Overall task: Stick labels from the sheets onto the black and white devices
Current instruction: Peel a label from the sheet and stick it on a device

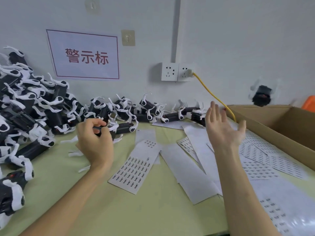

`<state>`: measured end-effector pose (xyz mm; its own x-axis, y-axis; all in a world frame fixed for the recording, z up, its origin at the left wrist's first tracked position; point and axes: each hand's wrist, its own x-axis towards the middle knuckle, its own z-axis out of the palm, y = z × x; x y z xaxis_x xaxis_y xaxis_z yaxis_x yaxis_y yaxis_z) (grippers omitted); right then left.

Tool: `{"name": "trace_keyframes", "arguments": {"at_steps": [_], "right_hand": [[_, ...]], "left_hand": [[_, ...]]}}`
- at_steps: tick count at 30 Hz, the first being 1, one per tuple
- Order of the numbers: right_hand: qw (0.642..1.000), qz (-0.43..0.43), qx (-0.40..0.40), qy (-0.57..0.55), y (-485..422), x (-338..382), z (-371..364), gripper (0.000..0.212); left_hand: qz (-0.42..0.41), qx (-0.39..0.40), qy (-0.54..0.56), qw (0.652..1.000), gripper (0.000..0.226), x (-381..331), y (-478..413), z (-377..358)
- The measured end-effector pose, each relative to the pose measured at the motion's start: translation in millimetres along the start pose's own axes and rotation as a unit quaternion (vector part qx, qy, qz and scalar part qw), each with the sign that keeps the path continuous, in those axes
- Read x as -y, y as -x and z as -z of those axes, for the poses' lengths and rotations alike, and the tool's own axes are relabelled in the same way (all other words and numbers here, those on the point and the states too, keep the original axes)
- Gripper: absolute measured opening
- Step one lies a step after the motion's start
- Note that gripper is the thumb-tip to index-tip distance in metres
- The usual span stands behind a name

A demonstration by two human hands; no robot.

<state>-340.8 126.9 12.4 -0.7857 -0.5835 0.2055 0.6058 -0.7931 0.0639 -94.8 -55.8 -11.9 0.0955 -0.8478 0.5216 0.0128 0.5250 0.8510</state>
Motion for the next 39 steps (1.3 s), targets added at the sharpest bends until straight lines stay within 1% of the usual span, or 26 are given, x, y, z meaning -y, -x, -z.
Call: {"name": "trace_keyframes", "arguments": {"at_steps": [2,5,8,10,11,12,13,15,16,17,18,20,22,24,26,28,29,31,32,33,35,37,38,39], "right_hand": [[0.995,-0.007,-0.064,0.072,1,-9,8,0.061],[0.969,-0.051,-0.095,0.222,6,-42,10,0.050],[0.920,-0.099,-0.072,0.373,14,-69,5,0.039],[0.891,-0.134,-0.036,0.433,21,-85,5,0.032],[0.878,-0.151,-0.020,0.455,24,-91,5,0.029],[0.864,-0.163,-0.006,0.476,27,-96,6,0.027],[0.852,-0.170,0.005,0.495,29,-100,7,0.025],[0.833,-0.176,0.022,0.523,32,-104,8,0.024],[0.827,-0.178,0.029,0.532,33,-105,9,0.023],[0.822,-0.179,0.036,0.539,33,-106,9,0.023],[0.819,-0.179,0.040,0.544,34,-106,9,0.023],[0.815,-0.172,0.047,0.551,33,-106,8,0.023],[0.812,-0.168,0.053,0.556,33,-106,9,0.022],[0.812,-0.168,0.056,0.556,33,-107,9,0.021],[0.811,-0.167,0.057,0.557,33,-107,9,0.021],[0.808,-0.171,0.061,0.560,32,-107,10,0.022],[0.804,-0.175,0.063,0.565,33,-107,11,0.022],[0.792,-0.186,0.070,0.578,33,-107,12,0.022],[0.785,-0.193,0.077,0.584,33,-107,12,0.022],[0.774,-0.200,0.086,0.594,33,-107,13,0.023],[0.736,-0.220,0.107,0.631,34,-109,14,0.024],[0.688,-0.248,0.123,0.671,37,-112,17,0.033],[0.672,-0.260,0.125,0.682,38,-115,20,0.037],[0.665,-0.269,0.120,0.686,39,-117,22,0.038]], "left_hand": [[-0.013,0.015,-0.005,1.000,0.017,-1,1,-1],[-0.021,0.036,-0.021,0.999,0.017,-2,1,-1],[-0.009,0.044,-0.066,0.997,0.018,-2,-3,0],[-0.012,0.055,-0.113,0.992,0.017,-1,-9,2],[-0.020,0.071,-0.155,0.985,0.013,1,-14,2],[-0.026,0.101,-0.212,0.972,0.006,4,-19,4],[-0.032,0.140,-0.286,0.947,0.009,6,-23,5],[-0.047,0.216,-0.435,0.873,0.030,14,-30,9],[-0.060,0.234,-0.479,0.844,0.036,17,-31,10],[-0.076,0.244,-0.502,0.826,0.036,19,-32,11],[-0.085,0.249,-0.507,0.821,0.034,21,-33,13],[-0.094,0.250,-0.479,0.836,0.038,22,-34,15],[-0.094,0.237,-0.436,0.863,0.041,21,-35,17],[-0.102,0.210,-0.397,0.888,0.040,18,-34,17],[-0.101,0.172,-0.335,0.921,0.039,16,-32,15],[-0.072,0.149,-0.241,0.957,0.041,14,-31,13],[-0.042,0.149,-0.178,0.972,0.042,12,-32,11],[0.042,0.156,-0.044,0.986,0.045,8,-31,8],[0.094,0.158,0.021,0.983,0.045,5,-31,7],[0.144,0.162,0.083,0.973,0.044,3,-31,5],[0.219,0.194,0.191,0.937,0.042,-1,-28,3],[0.240,0.235,0.246,0.909,0.040,-2,-20,-1],[0.236,0.256,0.253,0.903,0.039,-3,-14,-2],[0.223,0.277,0.251,0.900,0.039,-4,-8,-4]]}}
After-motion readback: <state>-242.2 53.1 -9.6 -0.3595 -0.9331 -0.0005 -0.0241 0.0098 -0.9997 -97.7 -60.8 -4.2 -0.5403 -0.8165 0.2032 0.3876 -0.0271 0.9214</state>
